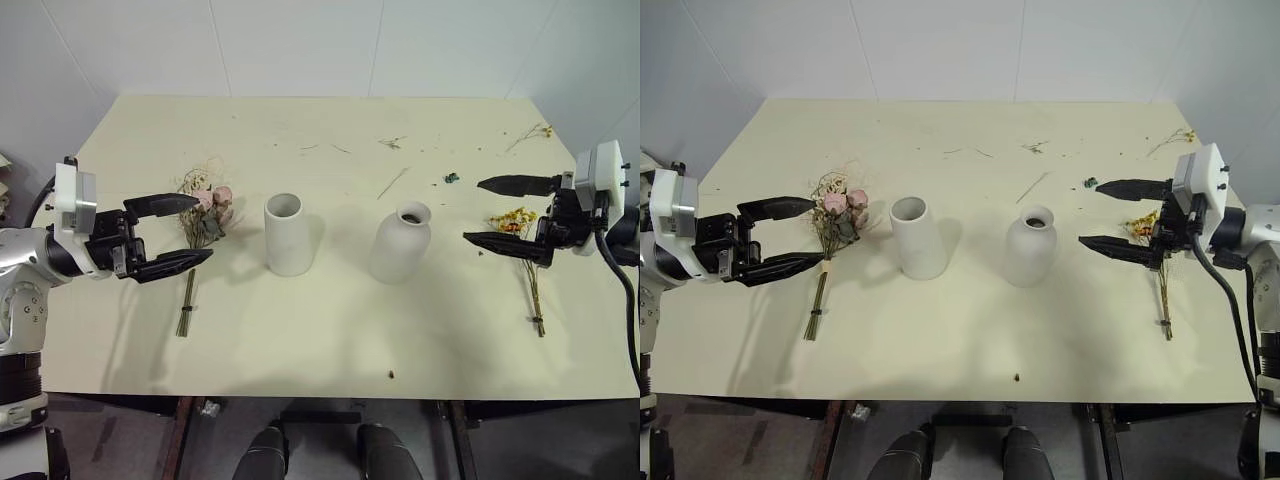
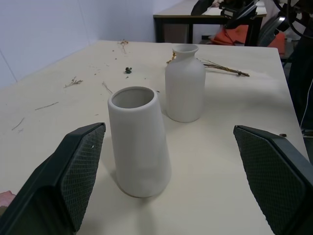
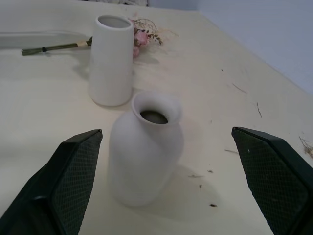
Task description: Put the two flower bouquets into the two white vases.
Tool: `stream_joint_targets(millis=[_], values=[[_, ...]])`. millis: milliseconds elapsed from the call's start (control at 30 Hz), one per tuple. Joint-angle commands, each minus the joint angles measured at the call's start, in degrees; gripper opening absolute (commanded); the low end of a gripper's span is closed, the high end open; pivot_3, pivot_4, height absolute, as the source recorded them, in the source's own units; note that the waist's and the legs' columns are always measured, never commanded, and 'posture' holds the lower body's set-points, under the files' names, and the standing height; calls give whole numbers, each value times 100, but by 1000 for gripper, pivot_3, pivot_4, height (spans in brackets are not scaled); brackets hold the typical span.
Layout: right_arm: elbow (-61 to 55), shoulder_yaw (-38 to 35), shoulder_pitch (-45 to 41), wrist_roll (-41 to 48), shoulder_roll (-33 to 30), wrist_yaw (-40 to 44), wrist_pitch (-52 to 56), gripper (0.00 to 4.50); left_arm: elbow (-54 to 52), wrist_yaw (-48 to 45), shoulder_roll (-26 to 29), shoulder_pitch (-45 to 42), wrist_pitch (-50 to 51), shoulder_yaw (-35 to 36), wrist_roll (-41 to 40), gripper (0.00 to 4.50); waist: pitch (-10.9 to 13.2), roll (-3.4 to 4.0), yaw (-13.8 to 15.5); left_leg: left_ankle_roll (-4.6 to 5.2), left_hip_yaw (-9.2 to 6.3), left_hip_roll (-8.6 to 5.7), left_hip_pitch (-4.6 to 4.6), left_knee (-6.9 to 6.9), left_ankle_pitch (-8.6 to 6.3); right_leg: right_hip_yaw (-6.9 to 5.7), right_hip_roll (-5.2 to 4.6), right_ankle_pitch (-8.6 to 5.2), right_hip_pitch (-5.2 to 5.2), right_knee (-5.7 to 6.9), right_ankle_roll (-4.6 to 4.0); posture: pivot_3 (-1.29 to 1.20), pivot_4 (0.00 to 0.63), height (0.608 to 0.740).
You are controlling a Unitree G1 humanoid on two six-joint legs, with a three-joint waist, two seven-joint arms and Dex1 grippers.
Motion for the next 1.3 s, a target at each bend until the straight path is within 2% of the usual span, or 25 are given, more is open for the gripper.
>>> stream_joint_targets(millis=[33,133,200,333,433,500,633,767,1000,1067,1167,1300], values=[[470,-136,-321,-87,-234,-166,314,4500,-212,141,-82,-207,24,139,-240,4492,0,0,5,0,0,-1,-1,4,0,0,-1,0,1,0,0,0,150,740],[977,-4,-404,-391,-388,-248,440,4500,-391,184,-246,-343,69,-51,-319,4492,0,0,7,0,0,-3,0,10,0,0,-2,3,3,3,1,0,150,740],[1460,318,-471,-974,-650,-413,411,4500,-669,267,-367,-474,213,-171,-439,4492,0,0,25,0,-1,-3,-1,10,0,0,-1,3,3,1,1,0,150,740],[2630,1208,-1084,-2149,-1067,-685,770,4500,-806,274,-285,-737,304,-296,-383,4492,1,2,9,0,4,-10,-4,10,0,1,-9,3,0,-1,2,0,150,740],[3498,1645,-1684,-2662,-1066,-632,1045,4500,-750,216,-205,-807,241,-322,-274,4492,2,6,-67,0,13,-6,0,6,0,6,-5,2,-3,1,1,0,150,740],[4009,1802,-2048,-2869,-956,-612,1222,4500,-746,225,-201,-808,227,-306,-275,4492,4,8,-128,0,17,-5,1,1,0,8,-4,1,-4,0,-1,0,150,740],[5112,2043,-2593,-3373,-585,-1093,1076,4500,-890,305,-240,-716,231,-273,-294,4492,4,8,-173,2,27,-4,2,1,-1,17,-4,1,-6,-1,1,0,150,740],[5786,2064,-2965,-3512,-167,-1130,1335,4500,-1191,436,-233,-560,344,-195,-405,4492,4,8,-170,2,30,-3,1,4,-1,20,-2,2,-6,2,3,0,150,740],[6354,2066,-3158,-3808,251,-1675,1283,4500,-1636,649,-61,-213,613,86,-624,4492,4,9,-145,2,36,-4,1,4,-1,31,-2,4,-10,4,7,0,150,740],[6395,2125,-3181,-3902,341,-1586,1232,4500,-1725,719,-30,-120,652,170,-674,4492,4,8,-148,2,37,-4,1,8,-1,31,-2,5,-8,4,8,0,150,740],[6430,2219,-3200,-4045,478,-1453,1133,3857,-1899,809,-2,33,722,287,-757,4500,4,8,-159,2,39,-5,5,21,-1,33,-2,9,3,5,15,0,150,740],[6464,2152,-3245,-4061,555,-1532,1023,2492,-1896,849,-4,4,713,267,-754,4500,2,4,-166,2,41,4,9,39,-1,39,13,21,10,8,13,0,150,740]])
